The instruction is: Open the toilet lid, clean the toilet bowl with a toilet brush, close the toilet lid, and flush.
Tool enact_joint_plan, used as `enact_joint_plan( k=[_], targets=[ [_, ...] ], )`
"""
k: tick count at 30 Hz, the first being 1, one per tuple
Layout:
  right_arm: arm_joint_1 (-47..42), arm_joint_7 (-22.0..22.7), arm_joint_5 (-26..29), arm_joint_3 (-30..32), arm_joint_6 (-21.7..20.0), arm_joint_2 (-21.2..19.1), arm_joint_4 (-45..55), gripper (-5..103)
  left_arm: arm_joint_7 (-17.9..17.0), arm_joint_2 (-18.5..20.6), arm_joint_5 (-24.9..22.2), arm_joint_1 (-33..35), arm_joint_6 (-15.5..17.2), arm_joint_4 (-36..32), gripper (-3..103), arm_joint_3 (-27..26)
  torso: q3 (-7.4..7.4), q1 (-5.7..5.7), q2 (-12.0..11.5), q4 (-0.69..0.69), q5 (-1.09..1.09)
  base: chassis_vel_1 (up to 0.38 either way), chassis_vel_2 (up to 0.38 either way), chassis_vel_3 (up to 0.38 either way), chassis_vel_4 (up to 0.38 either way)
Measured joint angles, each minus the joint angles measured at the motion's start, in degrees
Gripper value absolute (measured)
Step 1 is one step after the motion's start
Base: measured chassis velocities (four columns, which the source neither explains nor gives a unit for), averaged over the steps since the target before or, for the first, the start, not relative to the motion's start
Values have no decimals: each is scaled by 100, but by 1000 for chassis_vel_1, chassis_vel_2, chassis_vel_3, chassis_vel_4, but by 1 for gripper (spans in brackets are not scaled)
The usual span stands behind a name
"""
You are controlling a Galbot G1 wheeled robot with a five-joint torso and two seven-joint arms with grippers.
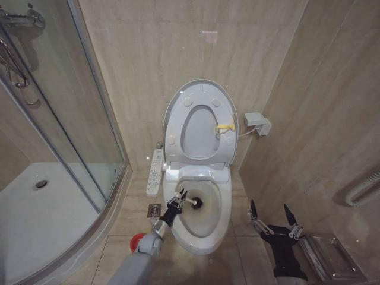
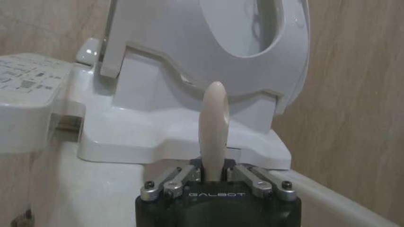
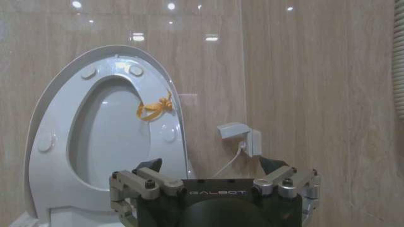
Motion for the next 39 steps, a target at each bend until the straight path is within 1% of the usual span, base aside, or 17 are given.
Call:
enact_joint_plan(
  k=[2, 3, 4, 6, 7, 9, 10, 15, 18, 20, 22, 25, 27, 29, 31, 36, 39],
  targets=[
    [0, 0, 0, 0, 0, 0, 0, 100, 145, 30, -590, 17, 9, -160, 18, 51, 1, 1, -1, 2, 0, 0, 0, 0, 0],
    [0, 0, 0, 0, 0, 0, 0, 100, 145, 30, -590, 17, 9, -160, 18, 51, 1, 1, -1, 2, 0, 0, 0, 0, 0],
    [0, 0, 0, 0, 0, -1, 0, 100, 180, 50, -870, 55, 32, -310, 18, 82, 1, 1, 0, 2, -1, 0, 0, 0, 0],
    [0, 0, 0, 0, 0, 0, 0, 100, 269, 133, -1811, 230, 189, -982, 18, 191, 1, 0, 0, -1, -4, 0, 0, 0, 0],
    [0, 0, 0, 0, 0, 0, 0, 100, 269, 133, -1811, 230, 189, -982, 18, 191, 1, 0, 0, -1, -4, 0, 0, 0, 0],
    [0, 0, 0, 0, 0, 0, 0, 100, 282, 165, -2526, 382, 361, -1489, 18, 206, 0, 0, 0, 1, -1, 0, 0, 0, 0],
    [0, 0, 0, 0, 0, 0, 0, 100, 266, 115, -2743, 426, 398, -1575, 18, 178, 0, 0, 0, 2, -1, 0, 0, 0, 0],
    [0, 0, 0, 0, 0, 0, 0, 100, 319, -92, -2831, 458, 390, -1382, 18, 75, 0, 0, 0, 1, -1, 0, 0, 0, 0],
    [0, 1, 0, 0, 0, 1, 0, 100, 394, -465, -3104, 420, 401, -910, 18, 4, 0, 0, 0, 5, 2, 0, 0, 0, 0],
    [0, 0, 0, 1, 0, 0, 0, 100, 409, -578, -3160, 387, 398, -805, 18, -14, 0, 0, 0, 9, 3, 0, 0, 0, 0],
    [0, 0, 0, 0, 0, 0, 0, 100, 428, -793, -3129, 285, 379, -622, 18, -28, -1, -1, 1, 11, 3, 0, 0, 0, 0],
    [0, 0, 0, 0, 0, 0, 0, 100, 434, -851, -3062, 205, 373, -541, 18, 36, -1, -1, 1, 9, 4, 0, 0, 0, 0],
    [0, 0, 0, 0, 0, 0, 0, 100, 435, -805, -3160, 187, 400, -572, 18, 231, -1, -1, 2, 4, 0, 0, 0, 0, 0],
    [0, 0, 0, 0, 0, 0, 0, 100, 442, -747, -3229, 216, 464, -655, 18, 306, -1, 0, 1, 5, 1, 0, 0, 0, 0],
    [0, 1, 0, 1, 0, 0, 0, 100, 459, -539, -3463, 358, 618, -975, 18, 491, 0, -1, 1, 2, -2, 0, 0, 0, 0],
    [0, 0, 0, 0, 0, 0, 0, 100, 455, -239, -3597, 576, 743, -1403, 18, 627, 1, 0, 0, -2, -4, 0, 0, 0, 0],
    [0, 0, 0, 0, 0, 0, 0, 100, 443, 114, -3662, 810, 823, -1910, 20, 645, 2, 1, -1, -5, -6, 0, 0, 0, 0]
  ],
)
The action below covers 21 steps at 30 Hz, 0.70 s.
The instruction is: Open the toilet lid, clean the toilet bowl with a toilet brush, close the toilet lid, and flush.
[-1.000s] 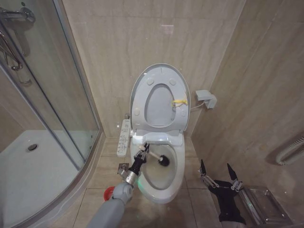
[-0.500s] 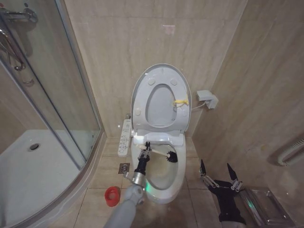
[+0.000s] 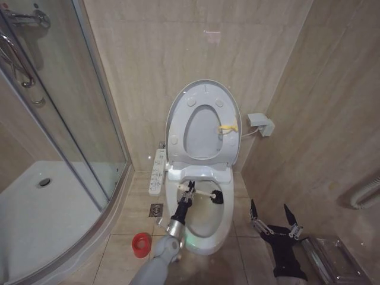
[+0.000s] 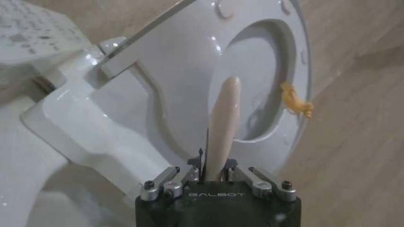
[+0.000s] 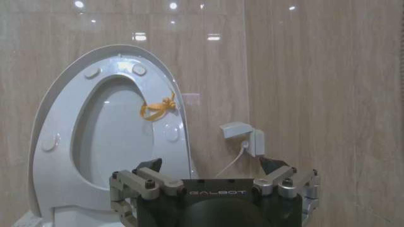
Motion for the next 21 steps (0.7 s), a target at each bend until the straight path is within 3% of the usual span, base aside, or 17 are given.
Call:
enact_joint_plan(
  k=[8, 15, 18, 21],
  targets=[
    [0, 0, 0, 0, 0, -1, 0, 100, -7, 390, 5, 243, 51, -465, 19, -58, -1, 0, 0, 3, 4, 0, 0, 0, 0],
    [0, 0, 0, -1, 0, 0, 0, 100, 210, 151, 823, -140, -257, 509, 18, -87, -3, -1, 1, 9, 7, 0, 0, 0, 0],
    [0, 0, 0, 0, 0, 0, -1, 100, 314, -84, 1336, -530, -552, 1314, 18, -72, -3, -2, 2, 15, 10, 0, 0, 0, 0],
    [0, 0, 0, 0, 0, 0, 0, 100, 360, -201, 1428, -740, -630, 1655, 18, -74, -3, -3, 3, 16, 10, 0, 0, 0, 0]
  ],
)
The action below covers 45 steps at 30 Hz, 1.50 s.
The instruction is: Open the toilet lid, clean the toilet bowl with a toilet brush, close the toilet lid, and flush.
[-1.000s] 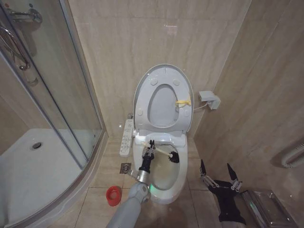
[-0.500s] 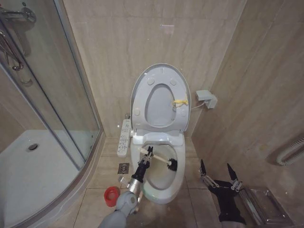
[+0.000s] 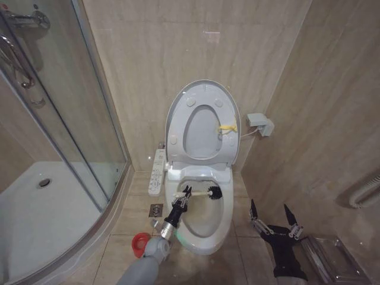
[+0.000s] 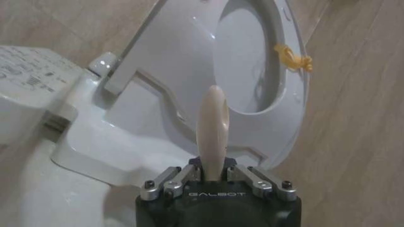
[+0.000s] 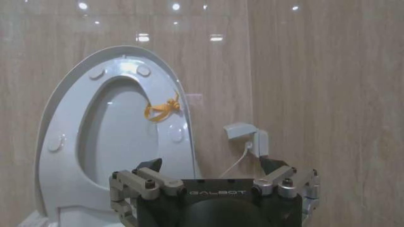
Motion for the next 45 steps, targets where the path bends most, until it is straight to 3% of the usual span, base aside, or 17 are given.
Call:
enact_joint_plan(
  k=[6, 13, 18, 27, 32, 35, 43, 45],
  targets=[
    [0, 0, 0, 0, 0, 0, 0, 100, 15, -107, 21, -174, -15, 145, 18, 0, 1, 0, 0, -8, -4, 0, 0, 0, 0],
    [0, 0, 0, 0, 0, 0, 0, 100, -12, 314, -88, 345, 69, -780, 18, 140, 4, 4, -3, -17, -9, 0, 0, 0, 0],
    [0, 0, 0, 0, 0, 0, 0, 100, -31, 612, -192, 714, 177, -1452, 18, 143, 4, 4, -4, -15, -8, 0, 0, 0, 0],
    [0, 0, 0, 0, 0, 0, 0, 100, -96, 825, -573, 957, 397, -2039, 18, 76, 2, 3, -3, -13, -7, 0, 0, 0, 0],
    [0, 0, 0, 0, 0, 0, 0, 100, -245, 787, -430, 803, 343, -1762, 18, -70, 2, 2, -2, -12, -7, 0, 0, 0, 0],
    [0, 0, 0, 0, 0, 0, 0, 100, -583, 701, 246, 578, 91, -1275, 18, -242, 2, 2, -2, -9, -5, 0, 0, 0, 0],
    [0, 0, 0, 0, 0, 0, 0, 100, -652, 482, 876, 167, -107, -567, 18, -243, 2, 2, -2, -9, -5, 0, 0, 0, 0],
    [0, 0, 0, 0, 0, -1, 0, 100, -652, 242, 1094, -51, -184, -133, 18, -218, 2, 2, -2, -9, -4, 0, 0, 0, 0]
  ],
)
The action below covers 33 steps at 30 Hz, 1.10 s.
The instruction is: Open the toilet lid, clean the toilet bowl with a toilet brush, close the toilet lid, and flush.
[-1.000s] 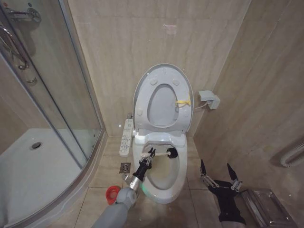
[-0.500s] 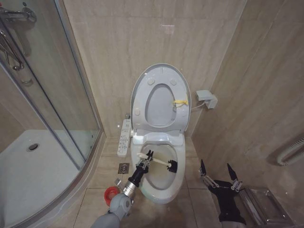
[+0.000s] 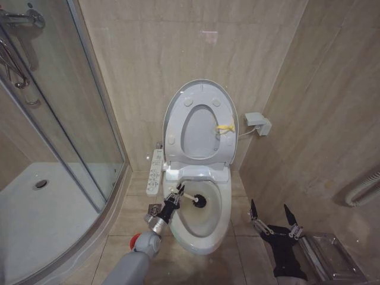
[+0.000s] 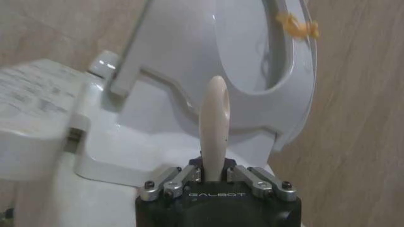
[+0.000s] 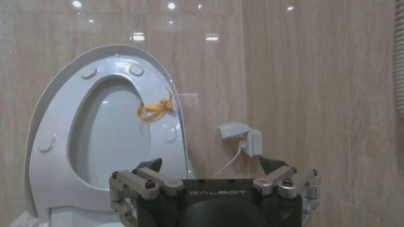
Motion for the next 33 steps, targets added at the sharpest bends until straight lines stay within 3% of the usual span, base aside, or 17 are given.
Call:
enact_joint_plan(
  k=[4, 6, 7, 8, 10, 11, 16, 23, 26, 29, 30, 31, 33],
  targets=[
    [0, 0, 0, 0, 0, 1, 0, 100, 73, -379, 306, -329, -80, 619, 18, -19, -1, 0, 1, 1, 1, 0, 0, 0, 0],
    [0, 0, 0, 0, 0, 1, 0, 100, 200, -532, 120, -479, -55, 877, 18, -5, -2, -2, 3, 9, 8, 0, 0, 0, 0],
    [0, 0, 0, 0, 0, -2, 0, 100, 247, -556, -278, -478, 35, 843, 18, 54, -1, -1, 2, 10, 8, 0, 0, 0, 0],
    [0, 0, 0, 0, 0, -2, 0, 100, 247, -556, -278, -478, 35, 843, 18, 54, -1, -1, 2, 10, 8, 0, 0, 0, 0],
    [0, -1, 0, -1, 0, 1, 0, 100, 249, -485, -1084, -314, 292, 401, 18, 199, -1, 0, 2, -5, -9, 0, 0, 0, 0],
    [0, -1, 0, -1, 0, 1, 0, 100, 233, -394, -1411, -194, 404, 131, 18, 239, -1, -1, 2, -7, -7, 0, 0, 0, 0],
    [0, -1, 0, 0, 0, 1, 0, 100, 192, -54, -1945, 146, 601, -593, 19, 278, 0, 0, 1, -4, -3, 0, 0, 0, 0],
    [0, 0, 0, 0, 0, 1, 0, 100, 57, 157, -2281, 372, 780, -1152, 19, 303, 0, 0, 1, -1, -2, 0, 0, 0, 0],
    [0, 0, 0, 0, 0, 1, 0, 100, -47, 192, -2141, 400, 827, -1240, 19, 347, -1, 0, 1, -2, -2, 0, 0, 0, 0],
    [-1, 0, 0, 0, 0, 1, 0, 100, -157, 147, -1029, 320, 715, -762, 19, 357, 0, 0, 1, -1, 0, 0, 0, 0, 0],
    [-1, 0, 0, 0, 0, 1, 0, 100, -157, 147, -1029, 320, 715, -762, 19, 357, 0, 0, 1, -1, 0, 0, 0, 0, 0],
    [0, -1, 0, 1, 0, 0, 0, 100, -186, 136, -623, 294, 665, -623, 19, 368, 0, 1, 0, 3, -2, 0, 0, 0, 0],
    [0, -1, 0, 0, 0, 1, 0, 100, -246, 147, -287, 277, 624, -573, 18, 389, -1, 0, 0, 0, 0, 0, 0, 0, 0]
  ],
)
